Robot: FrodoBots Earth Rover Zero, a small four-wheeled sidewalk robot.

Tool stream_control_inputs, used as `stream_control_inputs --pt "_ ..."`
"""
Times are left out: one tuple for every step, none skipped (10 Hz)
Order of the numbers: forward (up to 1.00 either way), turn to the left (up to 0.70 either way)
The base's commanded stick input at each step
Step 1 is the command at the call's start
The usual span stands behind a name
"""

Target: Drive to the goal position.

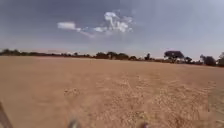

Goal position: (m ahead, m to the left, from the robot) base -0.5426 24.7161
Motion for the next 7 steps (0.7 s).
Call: stream_control_inputs --pt "0.70 0.35" --pt "0.70 0.35" --pt "0.70 0.35" --pt "0.70 0.35" --pt "0.70 0.35" --pt "0.70 0.35" --pt "0.70 0.35"
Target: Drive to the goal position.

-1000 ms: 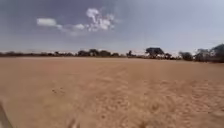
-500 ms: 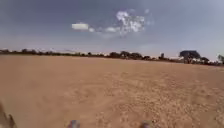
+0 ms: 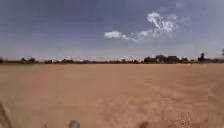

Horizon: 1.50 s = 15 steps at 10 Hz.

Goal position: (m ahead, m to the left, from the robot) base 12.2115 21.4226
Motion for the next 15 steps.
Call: stream_control_inputs --pt "0.70 0.35" --pt "0.70 0.35" --pt "0.70 0.35" --pt "0.70 0.35" --pt "0.70 0.35" --pt "0.70 0.35" --pt "0.70 0.34" --pt "0.70 0.09" --pt "0.70 0.00" --pt "0.70 0.00" --pt "0.70 0.00" --pt "0.70 0.00" --pt "0.70 0.00" --pt "0.70 0.00" --pt "0.70 0.00"
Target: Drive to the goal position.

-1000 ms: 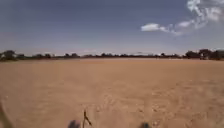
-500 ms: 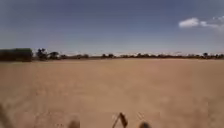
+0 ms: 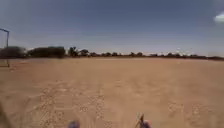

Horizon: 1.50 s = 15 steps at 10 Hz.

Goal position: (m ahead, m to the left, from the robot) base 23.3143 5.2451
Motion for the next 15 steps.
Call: stream_control_inputs --pt "0.70 0.00" --pt "0.70 0.00" --pt "0.70 0.00" --pt "0.70 0.00" --pt "0.70 0.00" --pt "0.70 0.00" --pt "0.70 0.00" --pt "0.70 0.00" --pt "0.70 0.00" --pt "0.70 0.00" --pt "0.70 0.00" --pt "0.70 0.00" --pt "0.70 0.00" --pt "0.70 0.00" --pt "0.70 0.00"
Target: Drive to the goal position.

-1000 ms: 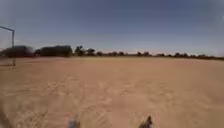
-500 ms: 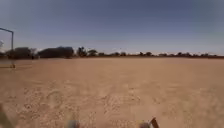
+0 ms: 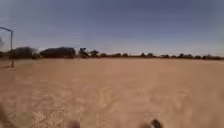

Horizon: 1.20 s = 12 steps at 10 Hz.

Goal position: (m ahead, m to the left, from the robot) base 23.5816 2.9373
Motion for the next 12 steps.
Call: stream_control_inputs --pt "0.70 0.00" --pt "0.70 0.00" --pt "0.70 0.00" --pt "0.70 0.00" --pt "0.70 0.00" --pt "0.70 0.00" --pt "0.70 0.00" --pt "0.70 0.00" --pt "0.70 0.00" --pt "0.70 0.00" --pt "0.70 0.00" --pt "0.70 0.00"
